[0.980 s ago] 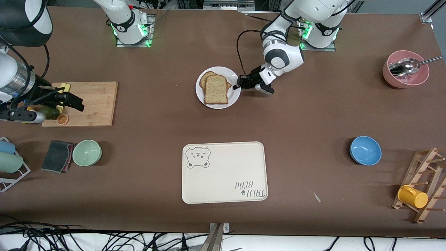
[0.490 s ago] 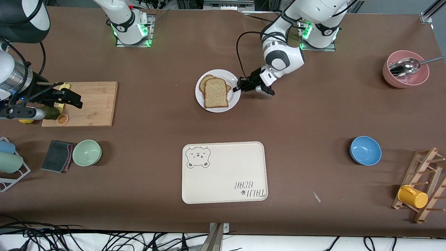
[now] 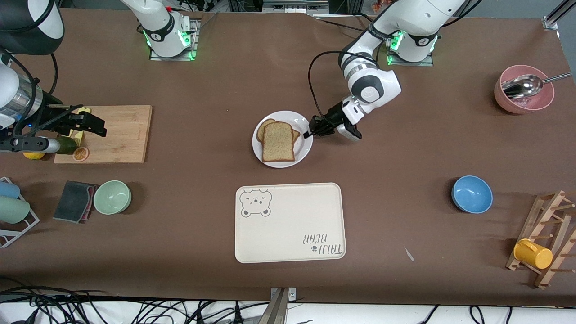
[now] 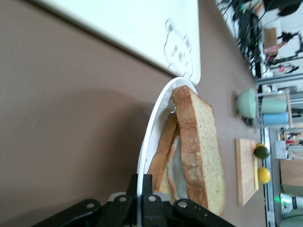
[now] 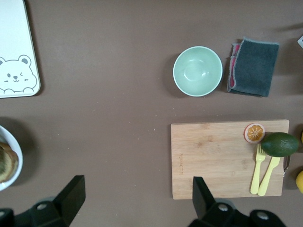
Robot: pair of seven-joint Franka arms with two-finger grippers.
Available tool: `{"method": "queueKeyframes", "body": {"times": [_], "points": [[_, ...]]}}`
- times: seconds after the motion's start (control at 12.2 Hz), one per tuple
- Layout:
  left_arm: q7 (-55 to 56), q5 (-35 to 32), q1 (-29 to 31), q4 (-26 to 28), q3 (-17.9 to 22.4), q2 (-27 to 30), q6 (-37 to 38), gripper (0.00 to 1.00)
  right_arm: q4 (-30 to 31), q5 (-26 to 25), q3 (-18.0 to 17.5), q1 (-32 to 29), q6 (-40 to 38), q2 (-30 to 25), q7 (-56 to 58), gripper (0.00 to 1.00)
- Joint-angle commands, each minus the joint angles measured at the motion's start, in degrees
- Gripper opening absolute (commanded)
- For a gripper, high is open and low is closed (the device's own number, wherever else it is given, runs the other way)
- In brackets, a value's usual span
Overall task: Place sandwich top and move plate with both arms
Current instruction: 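Lift the plate and carry it toward the bear tray with the left gripper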
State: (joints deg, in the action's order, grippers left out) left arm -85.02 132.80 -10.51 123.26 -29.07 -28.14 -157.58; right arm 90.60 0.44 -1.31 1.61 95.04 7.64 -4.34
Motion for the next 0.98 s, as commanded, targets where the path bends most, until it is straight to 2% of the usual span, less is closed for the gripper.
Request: {"method": "queueKeyframes", "body": {"times": [0.0, 0.25, 0.57, 0.74, 0.9], "points": [[-2.1, 2.6, 1.7, -3.0, -0.5, 0.5, -0.5, 0.0, -0.3, -1.5, -0.3, 0.0, -1.0, -0.6, -0.1, 1.0], [-0.2, 2.6, 3.6, -9.0, -0.5, -1.8, -0.5, 0.0, -0.2, -4.3, -0.7, 1.9, 0.1, -0.3, -0.2, 1.0], [1.4, 2.8, 3.8, -19.4, 1.6, -8.9, -0.6, 0.0, -0.2, -4.5, -0.9, 2.3, 0.3, 0.2, -0.1, 1.0], [3.4, 2.6, 3.6, -25.2, 3.8, -12.1, -0.8, 0.0, -0.2, -4.2, -0.9, 2.3, 0.5, 0.4, -0.2, 1.0], [3.8, 2.2, 3.6, -28.3, 4.4, -14.6, -0.8, 0.0, -0.2, -4.0, -0.9, 2.3, 0.5, 0.5, -0.2, 1.0]]}}
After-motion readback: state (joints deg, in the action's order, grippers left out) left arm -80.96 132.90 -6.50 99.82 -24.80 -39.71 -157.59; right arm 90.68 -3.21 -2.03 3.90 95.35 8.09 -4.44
